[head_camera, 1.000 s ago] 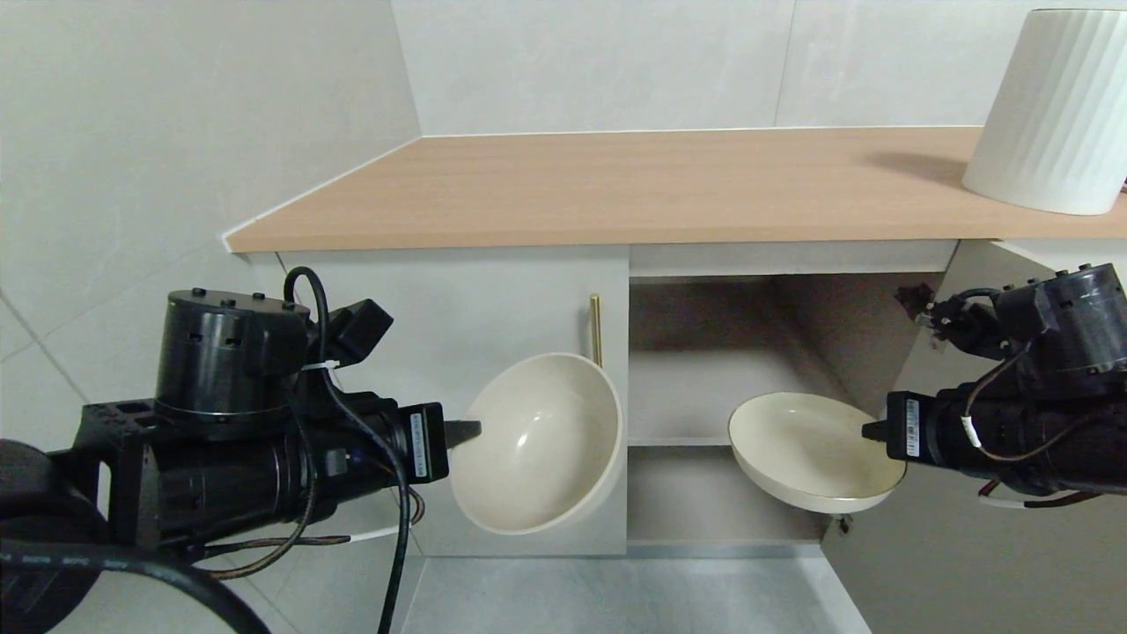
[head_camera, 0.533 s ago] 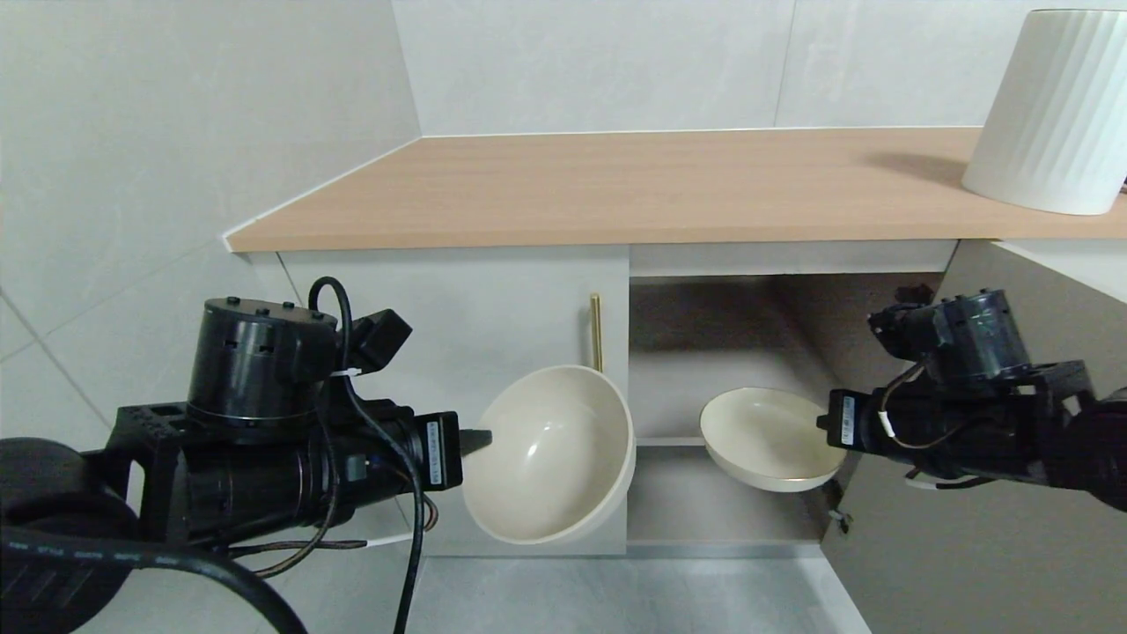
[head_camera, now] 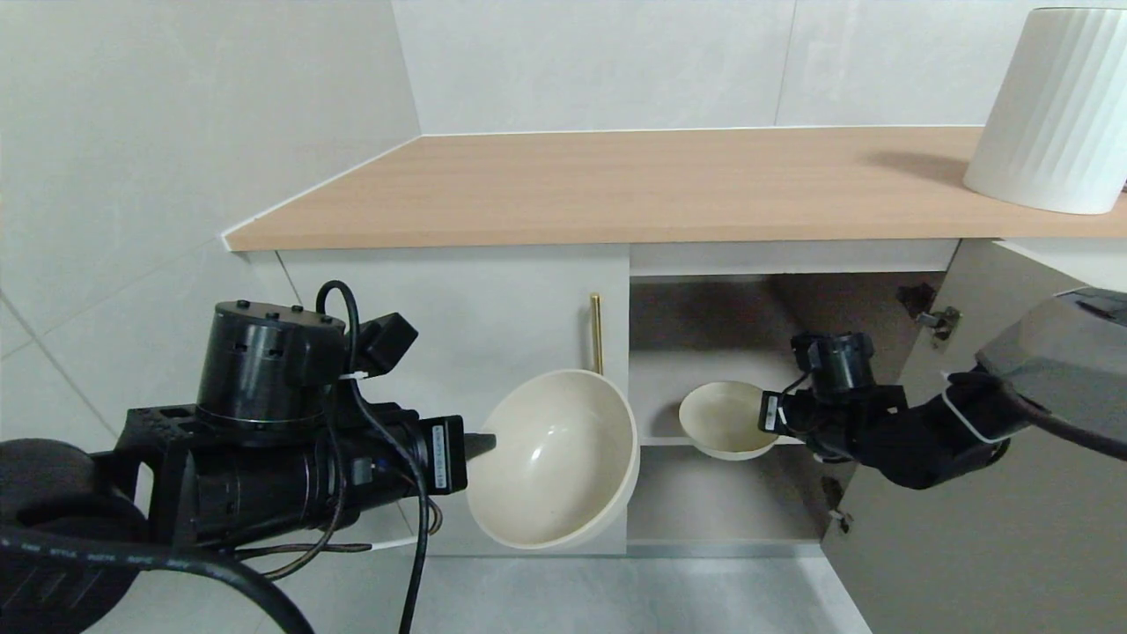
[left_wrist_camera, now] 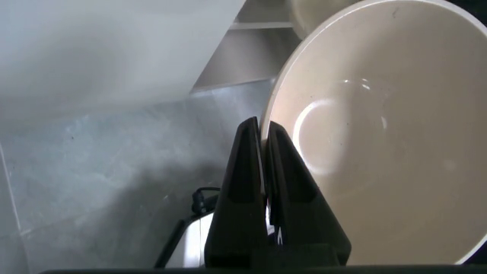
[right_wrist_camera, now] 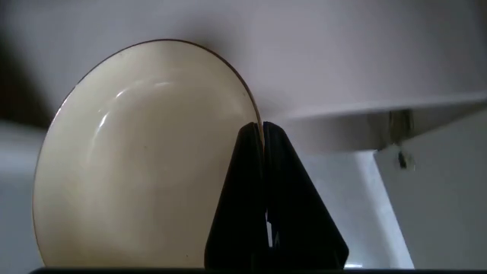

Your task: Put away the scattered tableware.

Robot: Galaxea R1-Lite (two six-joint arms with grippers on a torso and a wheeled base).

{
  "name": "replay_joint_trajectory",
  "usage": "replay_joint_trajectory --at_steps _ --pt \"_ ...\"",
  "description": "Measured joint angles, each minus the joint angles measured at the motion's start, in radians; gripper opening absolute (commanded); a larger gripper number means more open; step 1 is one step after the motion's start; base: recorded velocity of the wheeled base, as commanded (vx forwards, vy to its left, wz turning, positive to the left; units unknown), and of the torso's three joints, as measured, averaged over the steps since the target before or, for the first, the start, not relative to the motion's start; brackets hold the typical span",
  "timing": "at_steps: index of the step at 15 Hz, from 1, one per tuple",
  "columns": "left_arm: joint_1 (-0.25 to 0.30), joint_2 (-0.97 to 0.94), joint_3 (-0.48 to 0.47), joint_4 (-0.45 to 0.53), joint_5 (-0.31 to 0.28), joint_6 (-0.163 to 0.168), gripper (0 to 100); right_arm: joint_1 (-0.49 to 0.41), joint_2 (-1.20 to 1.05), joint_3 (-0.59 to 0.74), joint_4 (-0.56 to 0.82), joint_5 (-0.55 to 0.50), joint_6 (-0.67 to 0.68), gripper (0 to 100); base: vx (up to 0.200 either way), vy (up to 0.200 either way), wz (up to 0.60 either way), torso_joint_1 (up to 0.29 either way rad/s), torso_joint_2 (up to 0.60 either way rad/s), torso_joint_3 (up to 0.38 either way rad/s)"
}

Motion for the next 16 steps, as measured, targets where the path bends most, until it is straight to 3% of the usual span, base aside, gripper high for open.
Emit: replay_joint_trajectory --at_steps 5,16 --pt "0.0 0.013 0.0 0.0 0.0 0.0 0 -0.045 0.159 -0.171 0.021 -0.089 -0.005 0 0.0 0.0 0.0 0.0 0.0 0.0" --pt "-0.01 0.027 0.0 0.0 0.005 0.0 0 -0.071 0.335 -0.399 0.037 -0.16 -0.001 0 0.0 0.0 0.0 0.0 0.0 0.0"
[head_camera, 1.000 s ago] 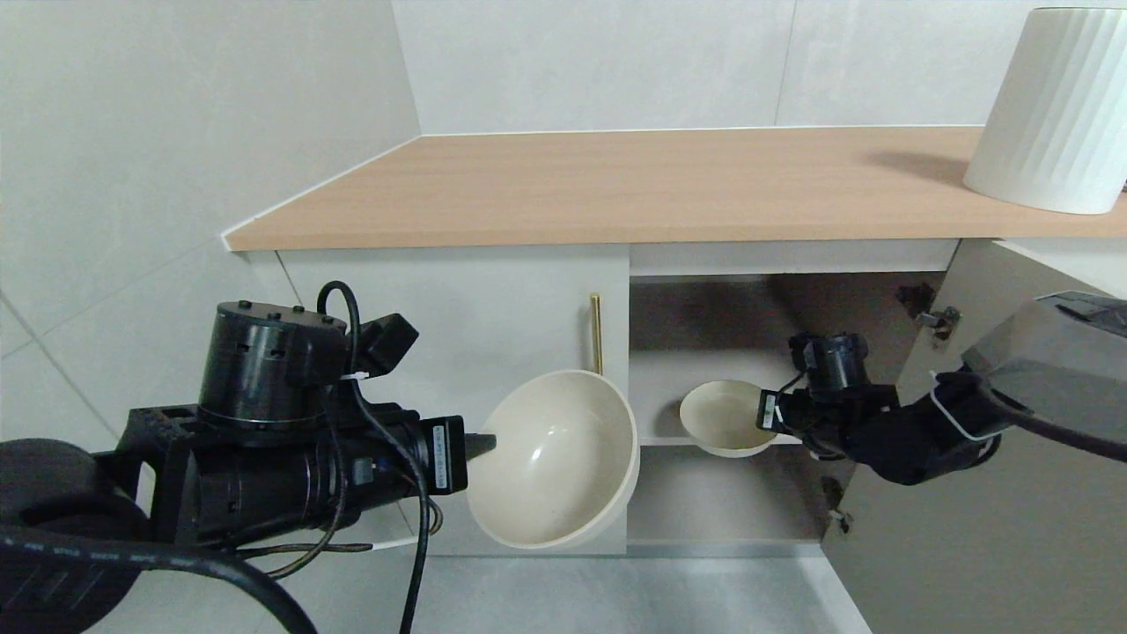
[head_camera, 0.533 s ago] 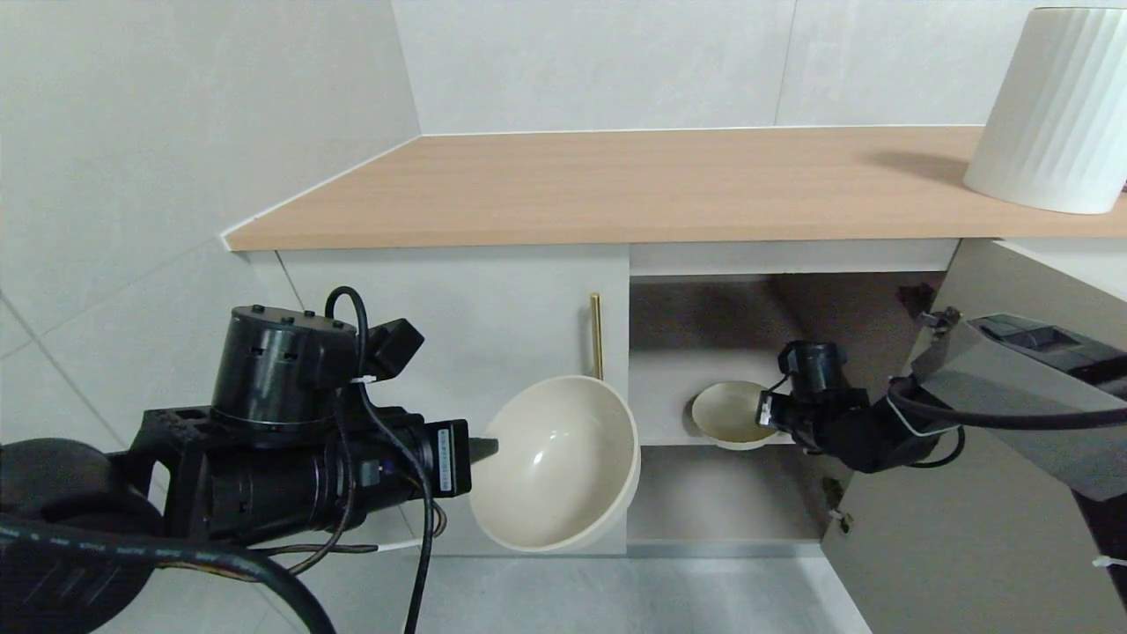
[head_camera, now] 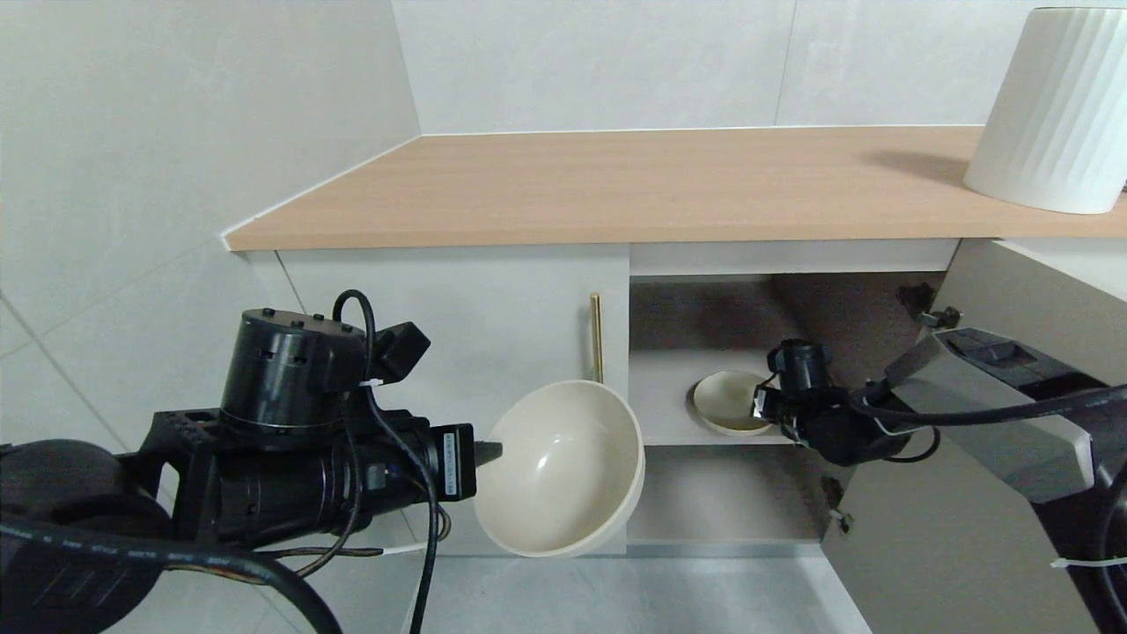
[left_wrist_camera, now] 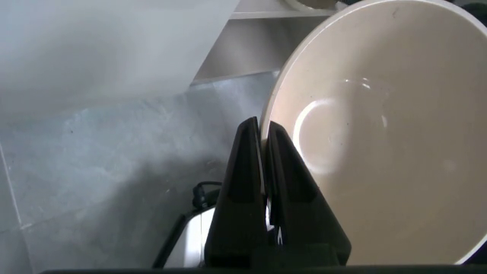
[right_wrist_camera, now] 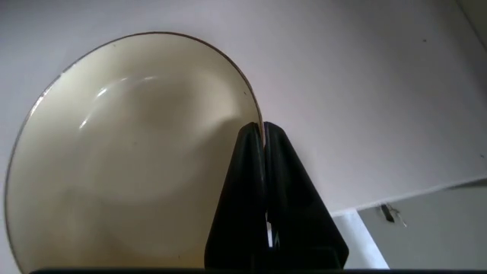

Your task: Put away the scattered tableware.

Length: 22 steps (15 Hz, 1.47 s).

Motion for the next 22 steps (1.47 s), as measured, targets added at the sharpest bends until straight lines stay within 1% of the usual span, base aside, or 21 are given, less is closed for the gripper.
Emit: replay_joint_trajectory --at_steps 3,9,10,15,17,18,20,21,22 --pt "0.0 0.001 0.0 0.0 0.0 0.0 0 -0.004 0.022 -0.039 0.0 -0.02 0.002 0 0.0 0.0 0.0 0.0 0.0 0.0" --pt "-0.001 0.001 0.0 0.0 0.0 0.0 0 -0.011 0.042 -0.076 0.001 -0.023 0.013 0 0.0 0.0 0.0 0.0 0.0 0.0" --pt "-0.001 0.003 0.0 0.0 0.0 0.0 0 -0.012 0.044 -0.081 0.001 -0.026 0.013 100 0.0 0.0 0.0 0.0 0.0 0.0" --pt "-0.004 0.01 -0.004 0.0 0.0 0.001 0 -0.015 0.034 -0.081 -0.001 -0.034 0.044 100 0.0 0.0 0.0 0.0 0.0 0.0" --pt "-0.011 0.019 -0.013 0.0 0.002 0.003 0 -0.015 -0.013 -0.037 0.0 -0.032 0.056 100 0.0 0.0 0.0 0.0 0.0 0.0" --pt "-0.013 0.03 -0.022 0.0 0.01 0.009 0 -0.01 -0.057 0.008 0.0 -0.027 0.06 100 0.0 0.0 0.0 0.0 0.0 0.0" --pt "-0.016 0.067 -0.043 0.0 0.048 0.04 0 0.015 -0.166 0.121 0.028 0.009 0.062 100 0.0 0.0 0.0 0.0 0.0 0.0" --pt "-0.023 0.093 -0.056 0.0 0.08 0.054 0 0.036 -0.238 0.179 0.064 0.04 0.063 100 0.0 0.0 0.0 0.0 0.0 0.0" --pt "-0.041 0.116 -0.067 0.001 0.119 0.061 0 0.061 -0.304 0.227 0.114 0.068 0.064 100 0.0 0.0 0.0 0.0 0.0 0.0"
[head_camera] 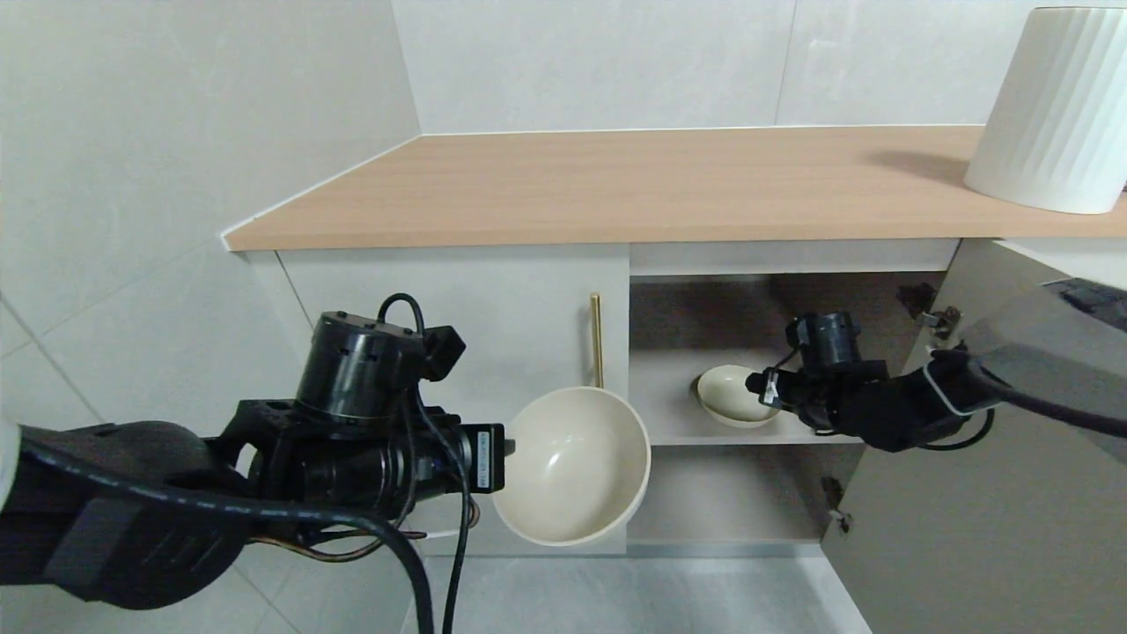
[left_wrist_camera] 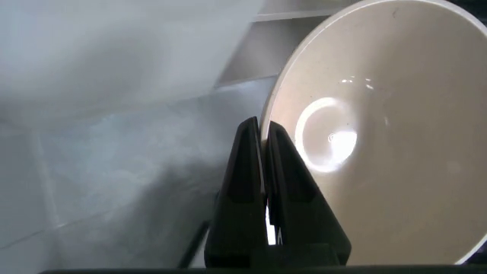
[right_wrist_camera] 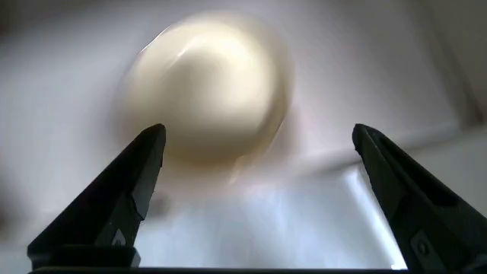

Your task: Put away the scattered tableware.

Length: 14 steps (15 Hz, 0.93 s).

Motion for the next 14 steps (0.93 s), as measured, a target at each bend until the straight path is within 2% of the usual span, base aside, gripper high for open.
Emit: replay_joint_trajectory --at_steps 3,7,9,14 --pt "-0.059 0.071 -0.011 0.001 0.101 0.005 0 0.108 -0.233 0.119 0.194 0.072 0.002 100 0.0 0.0 0.0 0.0 0.0 0.0" --pt "-0.103 0.111 -0.004 0.001 0.112 0.017 0 0.258 -0.486 0.188 0.46 0.27 0.001 100 0.0 0.0 0.0 0.0 0.0 0.0" --pt "-0.117 0.115 0.006 -0.001 0.116 0.029 0 0.31 -0.548 0.196 0.507 0.306 -0.001 100 0.0 0.0 0.0 0.0 0.0 0.0" --pt "-0.129 0.113 0.013 -0.002 0.121 0.03 0 0.431 -0.554 0.218 0.528 0.294 -0.003 100 0.0 0.0 0.0 0.0 0.0 0.0"
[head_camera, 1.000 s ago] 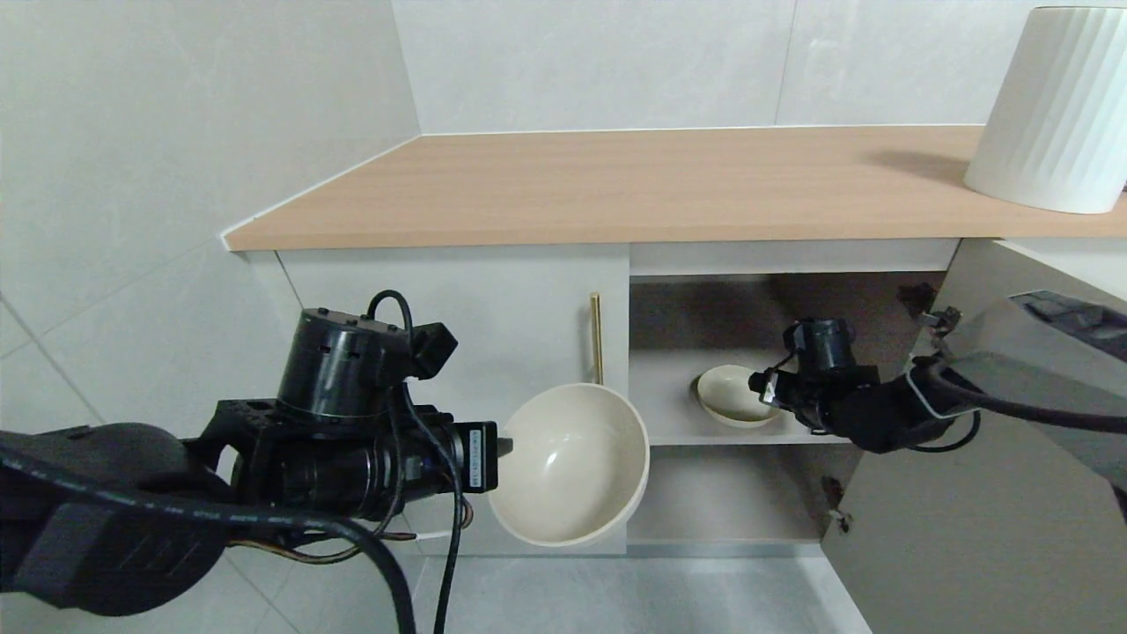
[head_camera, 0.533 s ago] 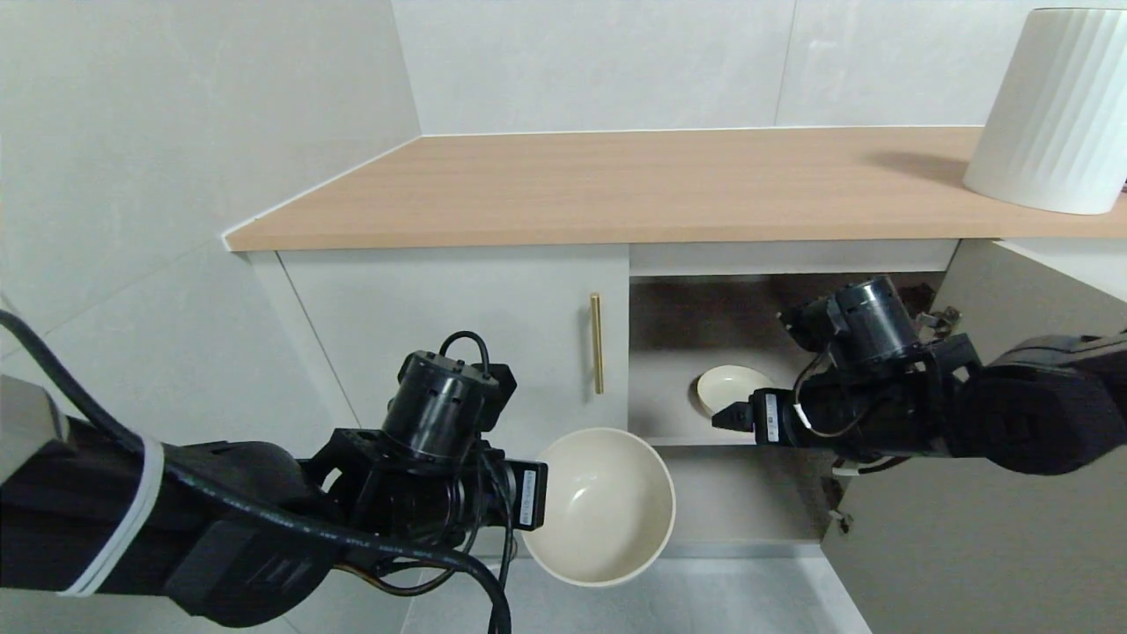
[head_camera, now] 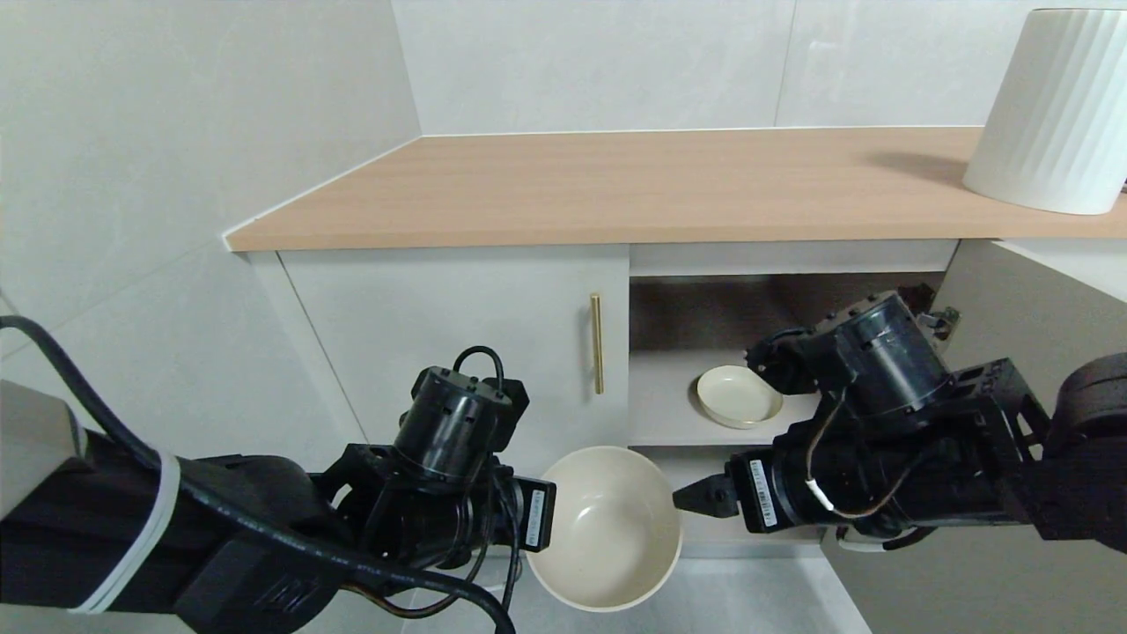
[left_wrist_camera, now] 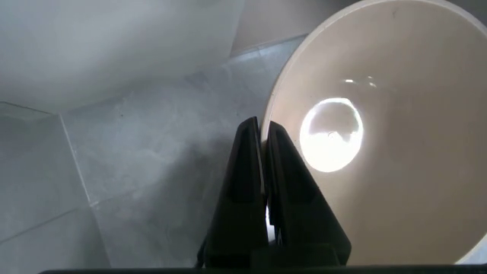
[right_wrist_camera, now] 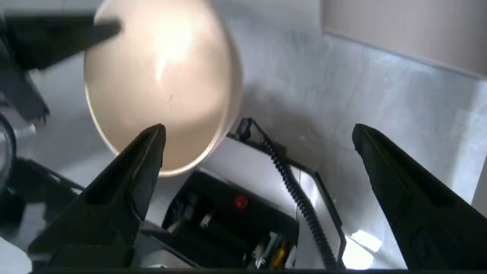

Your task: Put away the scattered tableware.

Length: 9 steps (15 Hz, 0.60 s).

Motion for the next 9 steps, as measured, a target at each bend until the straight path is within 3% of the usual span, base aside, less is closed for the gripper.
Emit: replay_joint_trajectory --at_steps 6,7,9 --pt "-0.001 -0.001 0.0 0.0 0.0 -0.001 0 0.05 0.122 -0.009 -0.013 -0.089 0.009 100 0.0 0.0 0.0 0.0 0.0 0.0" --pt "-0.001 -0.001 0.0 0.0 0.0 -0.001 0 0.051 0.131 -0.01 -0.021 -0.089 0.01 0 0.0 0.0 0.0 0.0 0.0 0.0" --pt "-0.001 0.0 0.0 0.0 0.0 -0.001 0 0.052 0.144 -0.01 -0.031 -0.089 0.011 0 0.0 0.0 0.0 0.0 0.0 0.0"
